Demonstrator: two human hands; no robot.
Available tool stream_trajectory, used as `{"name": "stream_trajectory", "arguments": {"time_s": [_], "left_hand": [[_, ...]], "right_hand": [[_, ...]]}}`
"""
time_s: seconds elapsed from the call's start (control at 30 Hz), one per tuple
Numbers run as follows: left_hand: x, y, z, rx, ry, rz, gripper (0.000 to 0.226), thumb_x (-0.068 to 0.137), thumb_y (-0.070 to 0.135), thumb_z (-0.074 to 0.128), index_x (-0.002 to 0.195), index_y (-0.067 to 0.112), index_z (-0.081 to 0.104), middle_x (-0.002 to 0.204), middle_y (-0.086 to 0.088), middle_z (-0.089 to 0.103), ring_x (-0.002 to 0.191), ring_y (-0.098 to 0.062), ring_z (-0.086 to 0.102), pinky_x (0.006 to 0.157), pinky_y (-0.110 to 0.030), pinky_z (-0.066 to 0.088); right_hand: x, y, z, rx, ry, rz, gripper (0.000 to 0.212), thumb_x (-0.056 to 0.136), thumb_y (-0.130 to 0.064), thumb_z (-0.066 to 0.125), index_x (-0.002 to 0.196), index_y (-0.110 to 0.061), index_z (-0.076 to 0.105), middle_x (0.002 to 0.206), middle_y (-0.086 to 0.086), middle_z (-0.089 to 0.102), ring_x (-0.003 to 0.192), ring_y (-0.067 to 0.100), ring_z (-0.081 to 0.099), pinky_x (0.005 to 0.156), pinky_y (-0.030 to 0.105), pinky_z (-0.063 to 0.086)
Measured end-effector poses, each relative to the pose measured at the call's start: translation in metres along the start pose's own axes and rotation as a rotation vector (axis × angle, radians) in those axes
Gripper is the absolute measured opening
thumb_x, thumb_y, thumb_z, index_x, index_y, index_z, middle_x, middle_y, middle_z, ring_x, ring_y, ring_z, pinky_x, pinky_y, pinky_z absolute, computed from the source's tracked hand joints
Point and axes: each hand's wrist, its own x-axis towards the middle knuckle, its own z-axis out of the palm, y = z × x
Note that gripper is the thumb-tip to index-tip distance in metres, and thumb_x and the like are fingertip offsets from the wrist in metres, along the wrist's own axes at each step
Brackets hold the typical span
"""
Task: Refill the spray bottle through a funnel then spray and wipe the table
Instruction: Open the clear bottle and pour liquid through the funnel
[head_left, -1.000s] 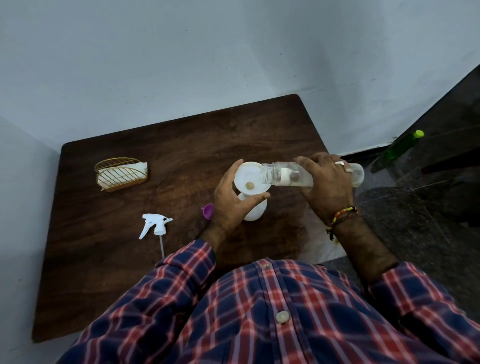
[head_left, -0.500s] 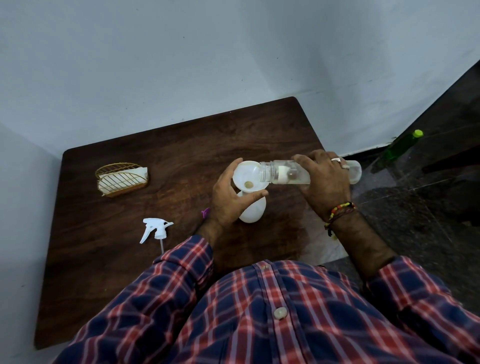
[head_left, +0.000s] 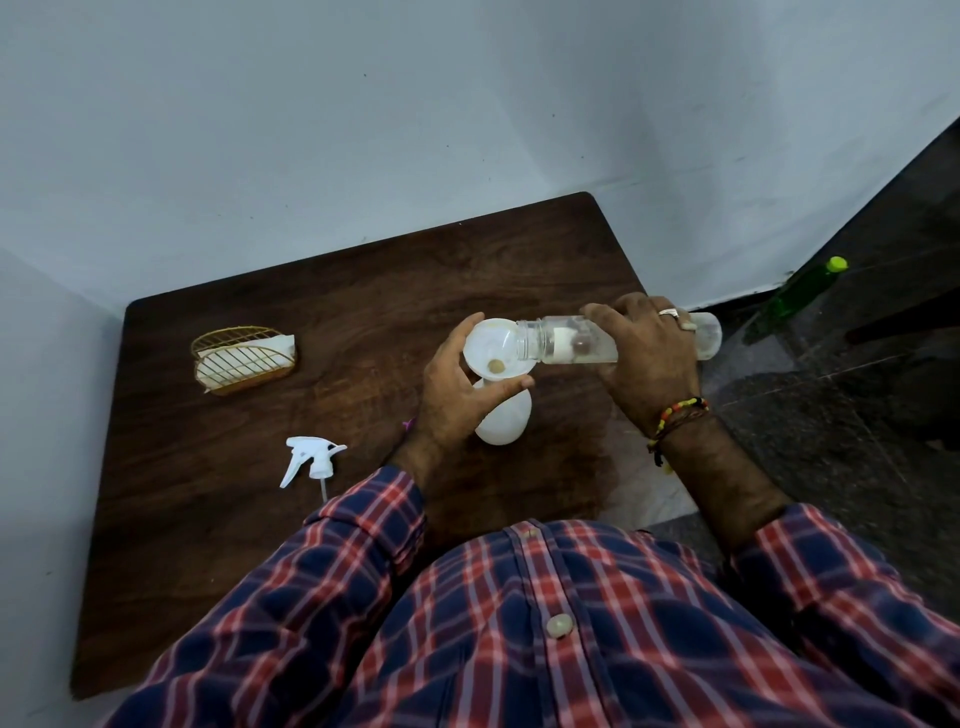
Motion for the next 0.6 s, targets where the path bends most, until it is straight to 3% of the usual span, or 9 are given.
{"name": "stream_trajectory", "arguments": {"time_s": [0.1,0.6], "left_hand": [[0.0007,0.0010,-0.0008,0.002,-0.007,-0.003,0.093,0.067,0.035,0.090,0.145,0.018,0.043,0.142,0.003,0.052,0.124,-0.003,0.046,0.091,-0.003,0.037],[0.0030,0.0022,-0.0024,-0.005,-0.029,-0.006,0.094,0.067,0.038,0.089,0.146,0.018,0.042,0.142,0.000,0.053,0.129,-0.013,0.049,0.106,-0.029,0.043]], "right_hand": [[0.0006,0.0001,0.0005,-0.004,0.002,-0.001,0.059,0.065,-0.025,0.086,0.119,-0.028,0.064,0.106,0.008,0.062,0.099,0.035,0.060,0.087,0.047,0.047],[0.0016,-0.0015,0.0010,-0.003,-0.005,0.000,0.063,0.063,-0.027,0.089,0.121,-0.027,0.063,0.109,0.010,0.063,0.101,0.035,0.059,0.089,0.049,0.047]]}}
